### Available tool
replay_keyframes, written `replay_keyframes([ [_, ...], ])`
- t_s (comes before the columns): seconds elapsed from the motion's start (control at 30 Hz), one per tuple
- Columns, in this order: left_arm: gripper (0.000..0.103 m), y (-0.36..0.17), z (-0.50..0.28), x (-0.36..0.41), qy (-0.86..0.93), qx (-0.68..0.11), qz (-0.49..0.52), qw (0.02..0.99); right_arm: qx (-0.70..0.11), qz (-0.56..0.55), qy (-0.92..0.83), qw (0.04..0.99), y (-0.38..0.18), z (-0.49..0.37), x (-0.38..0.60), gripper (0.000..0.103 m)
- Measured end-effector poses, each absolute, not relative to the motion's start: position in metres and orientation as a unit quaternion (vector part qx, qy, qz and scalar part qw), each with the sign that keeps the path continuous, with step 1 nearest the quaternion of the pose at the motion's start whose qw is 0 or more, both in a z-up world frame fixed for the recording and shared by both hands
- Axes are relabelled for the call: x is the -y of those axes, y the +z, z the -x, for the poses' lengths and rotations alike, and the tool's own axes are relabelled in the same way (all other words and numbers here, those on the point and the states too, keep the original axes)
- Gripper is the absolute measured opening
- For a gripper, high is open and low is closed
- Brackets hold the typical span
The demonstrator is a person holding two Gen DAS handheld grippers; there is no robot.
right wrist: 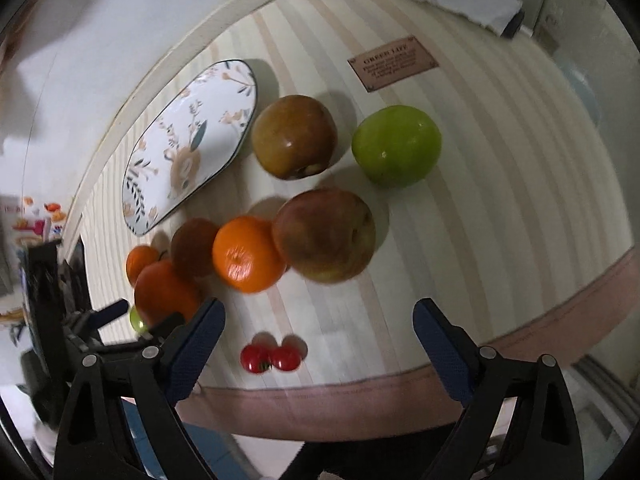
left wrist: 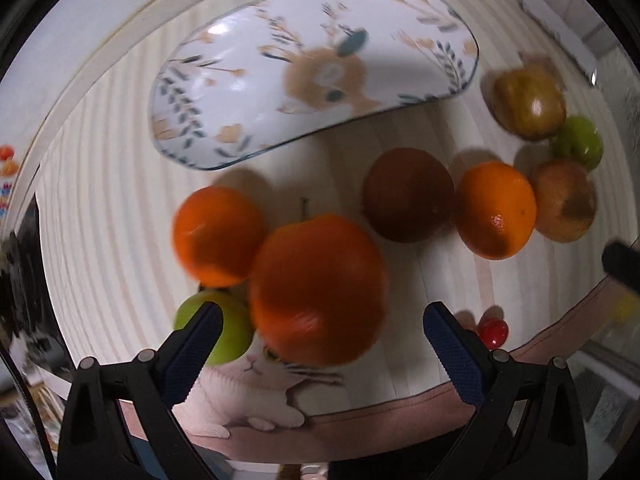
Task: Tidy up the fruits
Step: 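Grasp the red apple with the right tool while the left tool grasps the large orange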
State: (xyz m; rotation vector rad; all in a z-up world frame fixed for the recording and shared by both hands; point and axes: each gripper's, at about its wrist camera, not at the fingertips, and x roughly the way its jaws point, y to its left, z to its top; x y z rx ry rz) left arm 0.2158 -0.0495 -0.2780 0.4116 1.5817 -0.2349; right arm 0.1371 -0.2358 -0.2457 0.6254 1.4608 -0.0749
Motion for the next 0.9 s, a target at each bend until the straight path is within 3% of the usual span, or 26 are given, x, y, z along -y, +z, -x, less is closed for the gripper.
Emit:
replay_keyframes([
  [0.2,0.1,-0.281,-0.224,0.07,-0.1,-0.69,-0.197,0.69,-0.672,-0.303,-0.023,0.675,-0.281,-0.164,0.248,0.097],
  [0.33,0.079,-0.269,-0.234,0.072,-0.093,-0.673,-0.206,0.704,-0.678,-0.322,-0.012,0.661,-0.297,-0.177,0.251,0.096],
  [0.43,0.07,-0.267,-0.235,0.074,-0.092,-0.67,-0.214,0.705,-0.683,-0.334,0.001,0.649,-0.308,-0.185,0.247,0.088],
  [0.73,0.076,-0.284,-0.221,0.09,-0.12,-0.655,-0.283,0.69,-0.684,-0.338,0.009,0.647,-0.312,-0.192,0.246,0.079],
  [0.9,0.07,-0.279,-0.223,0.078,-0.119,-0.665,-0.253,0.693,-0.687,-0.328,0.018,0.648,-0.311,-0.189,0.241,0.079],
])
